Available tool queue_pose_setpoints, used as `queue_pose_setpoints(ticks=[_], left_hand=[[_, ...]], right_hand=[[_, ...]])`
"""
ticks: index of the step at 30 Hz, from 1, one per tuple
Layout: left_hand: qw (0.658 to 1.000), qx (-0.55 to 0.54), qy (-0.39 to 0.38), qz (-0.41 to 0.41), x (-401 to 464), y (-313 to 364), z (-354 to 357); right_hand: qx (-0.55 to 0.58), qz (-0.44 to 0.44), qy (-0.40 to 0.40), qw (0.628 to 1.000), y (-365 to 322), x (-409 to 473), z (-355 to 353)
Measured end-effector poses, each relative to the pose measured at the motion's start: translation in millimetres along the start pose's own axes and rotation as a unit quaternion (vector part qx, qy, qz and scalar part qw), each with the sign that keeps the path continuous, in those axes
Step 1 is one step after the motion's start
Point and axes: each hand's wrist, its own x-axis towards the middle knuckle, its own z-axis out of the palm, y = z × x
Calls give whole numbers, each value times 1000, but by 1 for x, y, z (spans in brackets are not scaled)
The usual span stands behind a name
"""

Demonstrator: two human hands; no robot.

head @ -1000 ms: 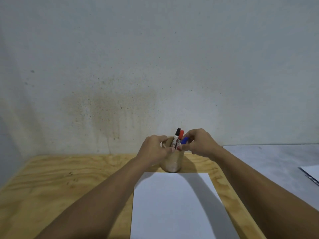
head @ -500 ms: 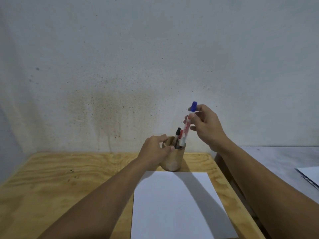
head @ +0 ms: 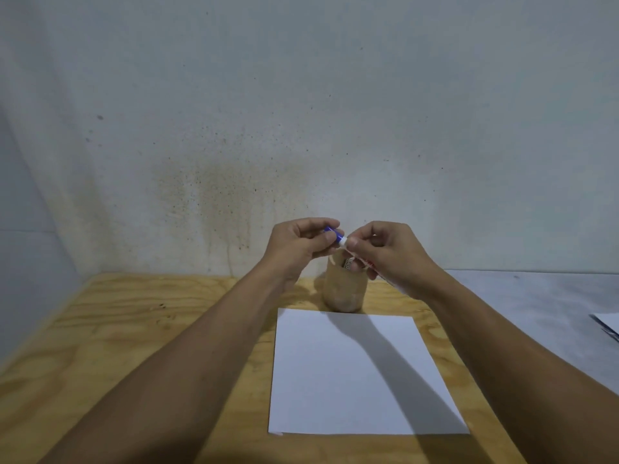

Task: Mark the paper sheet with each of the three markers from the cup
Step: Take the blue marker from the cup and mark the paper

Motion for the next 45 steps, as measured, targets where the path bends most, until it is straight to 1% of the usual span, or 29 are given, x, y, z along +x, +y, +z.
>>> queue_pose_setpoints(ticks=[2, 6, 7, 9, 10, 11, 12, 14, 16, 18, 19, 20, 23, 24, 25, 26, 27, 28, 30, 31, 32, 34, 36, 38, 41, 45], left_hand=[[999, 18, 31, 5, -3, -5, -3], [993, 7, 117, -29, -4, -12, -21], [990, 27, 134, -29, -4, -15, -30], [978, 139, 154, -16, -4, -23, -50], [965, 208, 159, -12, -6, -27, -59], [951, 265, 160, -14, -9, -33, -65], [939, 303, 159, -24, -13, -39, -71], [929, 332, 156, -53, -20, -54, -81], [926, 337, 156, -71, -24, -71, -90], [907, 395, 132, -65, -29, -78, -94], [897, 420, 124, -57, -30, -79, -94], [895, 425, 122, -51, -29, -78, -93], [899, 420, 117, -37, -27, -77, -91], [899, 421, 112, -39, -31, -79, -91], [899, 423, 108, -37, -33, -80, -89], [893, 431, 121, -49, -40, -93, -100], [883, 445, 142, -43, -49, -104, -110], [871, 464, 163, 0, -56, -106, -109], [844, 499, 171, 93, -73, -108, -105], [839, 507, 150, 130, -78, -104, -99], [840, 511, 111, 148, -82, -102, -95], [842, 517, 26, 150, -89, -101, -88], [836, 530, -32, 138, -95, -105, -85], [827, 543, -49, 134, -97, -105, -83], [828, 544, -50, 126, -95, -104, -84], [823, 549, -51, 135, -95, -107, -85]], right_hand=[[-11, -14, 12, 1000, 3, -1, 8], [-113, -46, 59, 991, 14, -3, 25], [-124, -45, 65, 989, 18, -3, 26], [-133, -33, 58, 989, 25, -4, 28], [-127, -23, 44, 991, 28, -6, 30], [-93, -10, 27, 995, 29, -8, 32], [-36, 10, 7, 999, 30, -11, 35], [84, 58, -32, 994, 30, -14, 40], [186, 109, -60, 975, 29, -15, 44], [271, 140, -72, 950, 28, -16, 44], [296, 144, -71, 941, 27, -15, 44], [315, 143, -67, 936, 27, -14, 43], [373, 118, -78, 917, 29, -14, 43], [372, 113, -67, 919, 34, -16, 45], [345, 110, -54, 930, 36, -16, 46], [315, 126, -49, 939, 46, -12, 64], [278, 141, -42, 949, 56, -9, 83], [259, 142, -28, 955, 58, -9, 87], [236, 141, -11, 961, 64, -9, 97], [223, 140, -1, 965, 64, -8, 99], [216, 138, 5, 967, 65, -7, 100], [204, 139, 14, 969, 65, -6, 104], [175, 138, 31, 974, 71, -5, 107], [132, 132, 40, 982, 76, -4, 110], [65, 119, 30, 990, 81, -2, 113], [58, 108, 8, 992, 87, 1, 119]])
